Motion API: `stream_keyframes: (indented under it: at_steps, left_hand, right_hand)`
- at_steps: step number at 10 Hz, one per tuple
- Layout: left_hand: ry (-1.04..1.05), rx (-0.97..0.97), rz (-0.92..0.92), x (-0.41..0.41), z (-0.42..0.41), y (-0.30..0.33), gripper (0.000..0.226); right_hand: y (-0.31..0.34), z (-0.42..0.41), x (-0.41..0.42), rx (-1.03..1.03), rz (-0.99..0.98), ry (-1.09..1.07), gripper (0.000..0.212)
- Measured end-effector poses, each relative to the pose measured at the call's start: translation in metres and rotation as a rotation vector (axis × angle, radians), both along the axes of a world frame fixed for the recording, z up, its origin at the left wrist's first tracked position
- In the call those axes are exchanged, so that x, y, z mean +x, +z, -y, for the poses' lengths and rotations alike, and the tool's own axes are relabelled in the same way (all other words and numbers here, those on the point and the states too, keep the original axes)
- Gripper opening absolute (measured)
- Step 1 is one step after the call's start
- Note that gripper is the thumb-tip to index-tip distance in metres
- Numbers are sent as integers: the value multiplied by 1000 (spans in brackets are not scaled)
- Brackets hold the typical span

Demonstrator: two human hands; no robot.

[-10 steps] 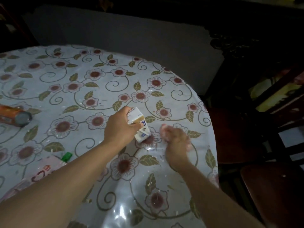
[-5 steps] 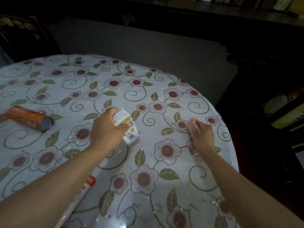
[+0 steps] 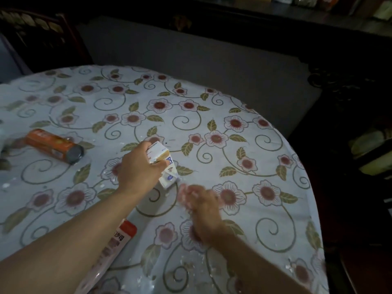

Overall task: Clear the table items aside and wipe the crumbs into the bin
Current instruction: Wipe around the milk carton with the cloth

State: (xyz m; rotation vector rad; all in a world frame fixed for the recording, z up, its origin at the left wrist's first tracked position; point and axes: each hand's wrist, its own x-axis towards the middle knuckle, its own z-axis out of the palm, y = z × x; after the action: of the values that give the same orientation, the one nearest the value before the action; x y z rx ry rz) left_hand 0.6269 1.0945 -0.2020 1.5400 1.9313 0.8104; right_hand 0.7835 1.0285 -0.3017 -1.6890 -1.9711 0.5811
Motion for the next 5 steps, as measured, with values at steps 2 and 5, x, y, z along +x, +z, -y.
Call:
stream_keyframes:
  at_steps: [2, 5]
  left_hand:
    - [29, -26, -34, -15, 2, 10, 23]
    - [96, 43, 12, -11, -26, -4, 23]
  right_hand:
    - [3, 40, -19, -38, -210, 290, 15]
    - [15, -123, 106, -60, 60, -418, 31]
